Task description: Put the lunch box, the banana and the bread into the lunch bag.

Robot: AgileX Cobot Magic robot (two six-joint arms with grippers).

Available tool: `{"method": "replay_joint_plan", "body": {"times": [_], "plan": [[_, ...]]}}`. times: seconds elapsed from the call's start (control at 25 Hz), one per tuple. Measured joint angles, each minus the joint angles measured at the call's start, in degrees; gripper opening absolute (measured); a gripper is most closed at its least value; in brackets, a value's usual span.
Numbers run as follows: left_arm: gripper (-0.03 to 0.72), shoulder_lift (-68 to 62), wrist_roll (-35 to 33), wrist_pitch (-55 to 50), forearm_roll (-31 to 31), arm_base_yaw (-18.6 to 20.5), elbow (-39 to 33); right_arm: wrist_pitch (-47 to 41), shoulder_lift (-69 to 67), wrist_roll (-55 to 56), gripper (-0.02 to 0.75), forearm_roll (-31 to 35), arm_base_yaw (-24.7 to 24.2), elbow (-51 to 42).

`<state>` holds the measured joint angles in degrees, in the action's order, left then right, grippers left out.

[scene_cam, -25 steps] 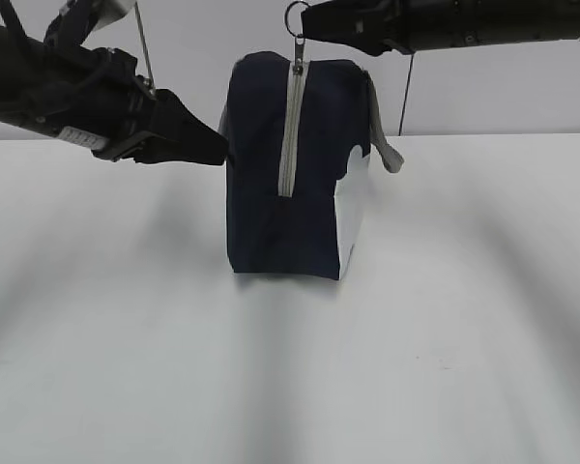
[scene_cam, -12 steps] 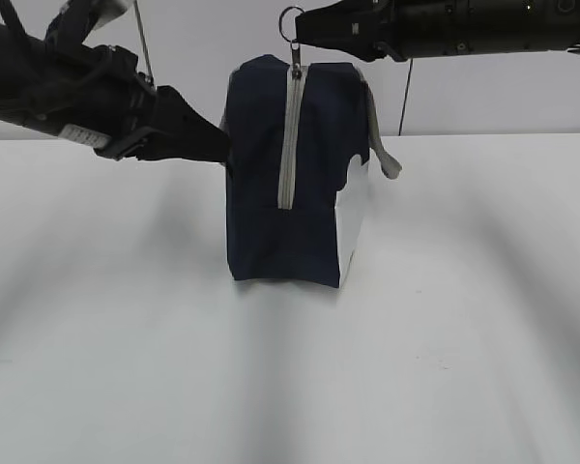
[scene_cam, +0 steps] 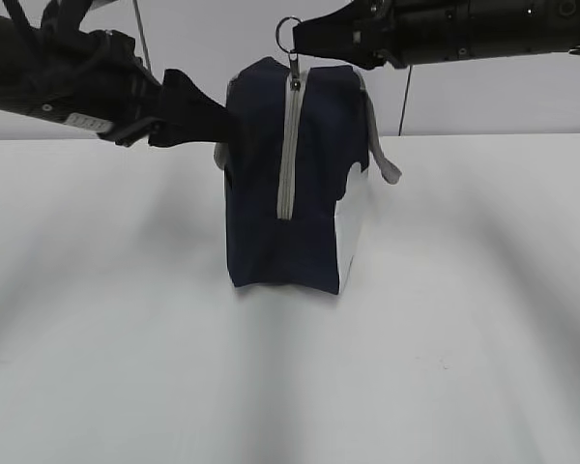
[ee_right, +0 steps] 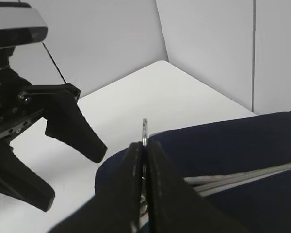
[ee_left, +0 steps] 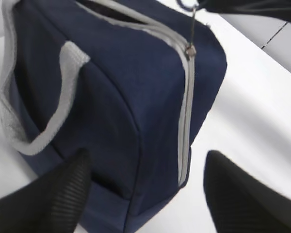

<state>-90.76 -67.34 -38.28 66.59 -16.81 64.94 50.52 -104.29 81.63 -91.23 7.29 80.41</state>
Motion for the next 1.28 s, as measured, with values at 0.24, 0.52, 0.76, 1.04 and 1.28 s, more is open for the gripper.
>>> {"method": "replay_joint_plan", "body": {"times": [0.24, 0.52, 0.76, 1.04, 1.28], "plan": [[0.491, -3.2, -10.6, -3.9, 9.5, 1.1, 0.0, 0.4, 0.0, 0.3, -0.016, -1.0, 0.0, 0.0], [0.377, -7.2, -18.3, -9.2, 17.4, 2.5, 0.0, 0.5, 0.0, 0.3, -0.016, -1.1, 0.0, 0.0], [0.184, -9.0, -19.6, -11.2, 19.1, 2.5, 0.0, 0.6, 0.0, 0.3, -0.016, -1.4, 0.0, 0.0], [0.055, -9.1, -19.6, -11.2, 19.1, 2.6, 0.0, 0.6, 0.0, 0.3, -0.016, -1.5, 0.0, 0.0], [0.005, -9.1, -19.6, -10.7, 19.1, 2.6, 0.0, 0.7, 0.0, 0.8, -0.016, -1.5, 0.0, 0.0]]}}
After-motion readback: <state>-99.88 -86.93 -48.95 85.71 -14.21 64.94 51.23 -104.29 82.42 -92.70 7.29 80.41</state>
